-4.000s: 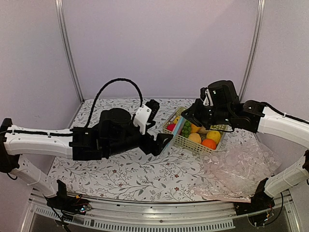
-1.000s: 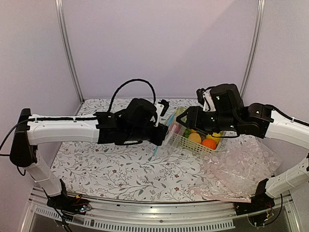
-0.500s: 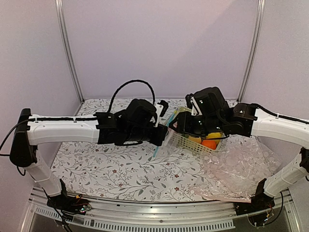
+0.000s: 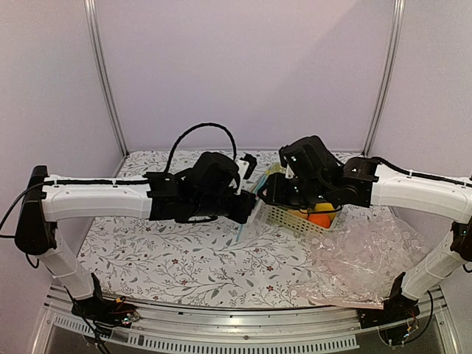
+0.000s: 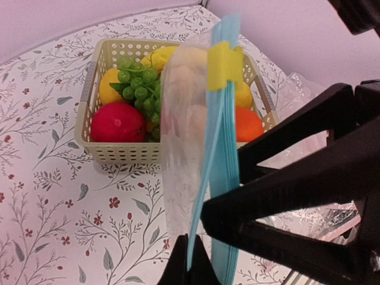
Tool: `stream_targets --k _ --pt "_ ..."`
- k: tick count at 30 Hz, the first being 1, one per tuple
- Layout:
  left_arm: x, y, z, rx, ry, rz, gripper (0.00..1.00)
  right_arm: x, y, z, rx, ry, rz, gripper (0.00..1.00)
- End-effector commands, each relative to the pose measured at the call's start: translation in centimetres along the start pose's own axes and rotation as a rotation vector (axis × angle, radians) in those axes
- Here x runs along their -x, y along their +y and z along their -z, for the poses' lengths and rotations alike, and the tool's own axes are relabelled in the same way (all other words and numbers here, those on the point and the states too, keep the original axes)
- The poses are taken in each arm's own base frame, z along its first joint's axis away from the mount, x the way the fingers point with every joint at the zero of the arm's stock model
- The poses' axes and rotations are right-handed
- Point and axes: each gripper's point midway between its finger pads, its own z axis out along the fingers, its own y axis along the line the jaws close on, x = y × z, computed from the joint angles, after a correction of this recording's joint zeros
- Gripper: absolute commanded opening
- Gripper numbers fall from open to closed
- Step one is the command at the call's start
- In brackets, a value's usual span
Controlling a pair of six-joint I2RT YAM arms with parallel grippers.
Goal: Place the food in the zip-top bag and seal the zipper
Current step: Open the zipper food storage bag at the center of the board.
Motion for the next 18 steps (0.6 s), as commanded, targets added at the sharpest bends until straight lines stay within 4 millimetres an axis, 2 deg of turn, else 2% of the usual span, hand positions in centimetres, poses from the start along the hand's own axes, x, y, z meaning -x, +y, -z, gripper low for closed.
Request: stream_targets --k 1,5,10,12,15,18 --pt "0.7 1.0 1.0 0.019 -0.026 0.025 0.0 0.8 -1.3 0.1 -0.096 -0.052 0.016 0.42" --pt "0.7 1.1 1.1 0.021 -0.035 0.029 0.0 1.1 -1.8 -0.1 -0.125 -0.067 0.018 0.41" --pt "0.7 0.3 0.8 -0.023 -0.036 0.022 0.0 0.9 0.2 -1.3 -0.048 -0.043 0.014 0.41" --pt "0.6 0.2 0.8 -0.027 -0.034 0.017 0.0 0.7 0.4 -2.0 -0.05 -0.028 0.016 0.4" --pt "0.7 0.3 0.9 -0.02 -0.038 0.015 0.0 0.5 0.0 -2.9 -0.08 -0.023 0.022 0.39" --pt "0.7 1.4 1.1 0.038 -0.048 0.014 0.0 0.4 -0.8 -3.3 -0.119 -0.027 0.025 0.37"
